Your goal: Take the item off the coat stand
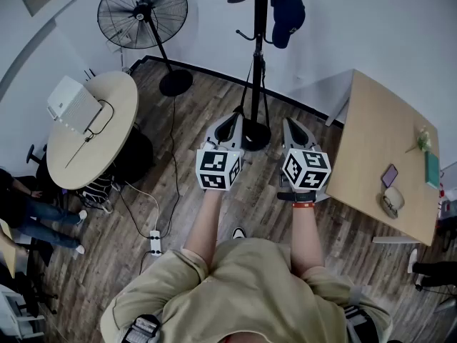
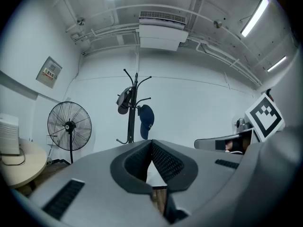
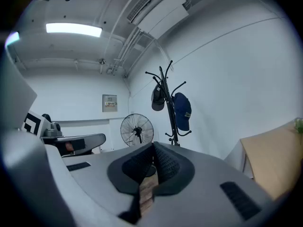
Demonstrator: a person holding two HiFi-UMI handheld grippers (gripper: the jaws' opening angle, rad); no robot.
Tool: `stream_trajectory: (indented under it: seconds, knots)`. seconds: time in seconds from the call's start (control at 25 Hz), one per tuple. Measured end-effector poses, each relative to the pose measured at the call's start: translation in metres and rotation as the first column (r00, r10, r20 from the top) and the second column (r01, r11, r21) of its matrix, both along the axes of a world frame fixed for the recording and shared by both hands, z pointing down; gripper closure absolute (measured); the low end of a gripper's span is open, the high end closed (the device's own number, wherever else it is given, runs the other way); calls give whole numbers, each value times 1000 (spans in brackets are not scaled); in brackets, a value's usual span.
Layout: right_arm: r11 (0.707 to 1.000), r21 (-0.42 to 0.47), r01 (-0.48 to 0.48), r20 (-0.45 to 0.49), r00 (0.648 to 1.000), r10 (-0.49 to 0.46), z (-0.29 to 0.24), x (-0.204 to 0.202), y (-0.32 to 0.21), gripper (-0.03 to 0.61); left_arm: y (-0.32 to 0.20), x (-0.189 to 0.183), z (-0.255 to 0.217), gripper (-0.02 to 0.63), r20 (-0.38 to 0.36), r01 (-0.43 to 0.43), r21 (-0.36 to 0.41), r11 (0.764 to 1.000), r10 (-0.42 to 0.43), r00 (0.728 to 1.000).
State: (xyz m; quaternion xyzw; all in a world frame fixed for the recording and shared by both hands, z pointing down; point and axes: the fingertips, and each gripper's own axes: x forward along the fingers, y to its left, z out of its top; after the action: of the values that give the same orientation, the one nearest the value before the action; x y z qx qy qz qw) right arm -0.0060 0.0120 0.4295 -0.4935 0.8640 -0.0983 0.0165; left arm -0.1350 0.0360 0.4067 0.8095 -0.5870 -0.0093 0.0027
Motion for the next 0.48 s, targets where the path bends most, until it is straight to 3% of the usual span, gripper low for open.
stream_trajectory:
  seconds: [0.48]
  knots:
    - [999,-40,-12,81,997,15,9,-40,-6,561,-10,-38,12,591,-26,-29,-9,1000,28,999]
